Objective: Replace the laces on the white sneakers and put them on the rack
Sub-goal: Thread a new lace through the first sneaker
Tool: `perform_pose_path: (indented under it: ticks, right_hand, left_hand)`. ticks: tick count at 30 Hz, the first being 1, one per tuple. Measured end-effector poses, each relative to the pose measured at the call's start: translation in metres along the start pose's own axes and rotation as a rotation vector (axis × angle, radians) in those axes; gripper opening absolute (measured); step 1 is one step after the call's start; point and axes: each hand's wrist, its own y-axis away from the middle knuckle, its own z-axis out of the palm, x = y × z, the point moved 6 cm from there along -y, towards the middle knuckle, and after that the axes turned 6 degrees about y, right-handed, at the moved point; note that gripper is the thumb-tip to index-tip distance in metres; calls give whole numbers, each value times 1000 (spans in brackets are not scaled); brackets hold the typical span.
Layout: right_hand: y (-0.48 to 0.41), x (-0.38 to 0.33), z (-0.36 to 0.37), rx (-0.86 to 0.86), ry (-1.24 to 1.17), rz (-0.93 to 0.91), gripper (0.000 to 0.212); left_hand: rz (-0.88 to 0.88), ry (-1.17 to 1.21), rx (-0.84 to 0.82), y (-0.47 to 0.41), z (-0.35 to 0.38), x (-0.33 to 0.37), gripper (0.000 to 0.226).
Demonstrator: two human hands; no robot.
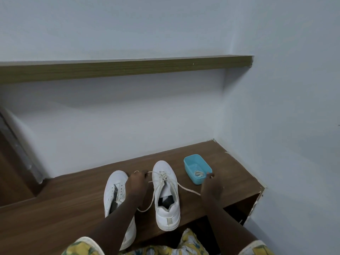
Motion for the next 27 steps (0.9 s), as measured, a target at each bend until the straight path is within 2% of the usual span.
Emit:
perform_pose_path:
  ticks: [5, 7, 10, 15, 19, 25, 27]
  right_hand:
    - [27, -35, 37, -293, 338, -442, 27]
    - [36, -39, 57, -407, 394, -506, 27]
    - [47, -42, 75, -555, 403, -507, 27]
    - [48, -43, 78, -561, 372, -485, 23]
    - [43, -43, 68, -512, 479, -554, 27]
    - [31, -26, 50, -386, 683, -540, 16]
    - [27, -16, 44, -355, 807, -505, 24]
  left_hand:
    - [61, 45, 39, -1, -7, 15, 29]
    - [80, 43, 44, -1, -9, 20, 29]
    - [107, 30, 34, -3, -8, 26, 30]
    - [135, 15, 31, -6, -5, 26, 28]
    - [152, -23, 50, -4, -2, 21, 26]
    - [235, -105, 35, 0, -1, 20, 17]
    - [265, -164, 32, 0, 3, 19, 27]
